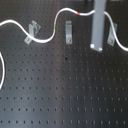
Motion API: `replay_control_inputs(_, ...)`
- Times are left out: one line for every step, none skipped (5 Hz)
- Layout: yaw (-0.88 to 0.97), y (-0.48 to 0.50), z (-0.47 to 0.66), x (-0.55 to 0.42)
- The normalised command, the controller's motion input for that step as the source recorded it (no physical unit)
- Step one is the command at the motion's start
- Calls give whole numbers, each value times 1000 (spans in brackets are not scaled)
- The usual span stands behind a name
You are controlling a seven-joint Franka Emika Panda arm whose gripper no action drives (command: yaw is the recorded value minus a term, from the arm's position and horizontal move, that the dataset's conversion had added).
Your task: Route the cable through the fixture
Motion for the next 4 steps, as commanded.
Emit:
replay_control_inputs(0,-28,35,624)
replay_control_inputs(0,15,101,570)
replay_control_inputs(0,67,261,445)
replay_control_inputs(237,110,315,51)
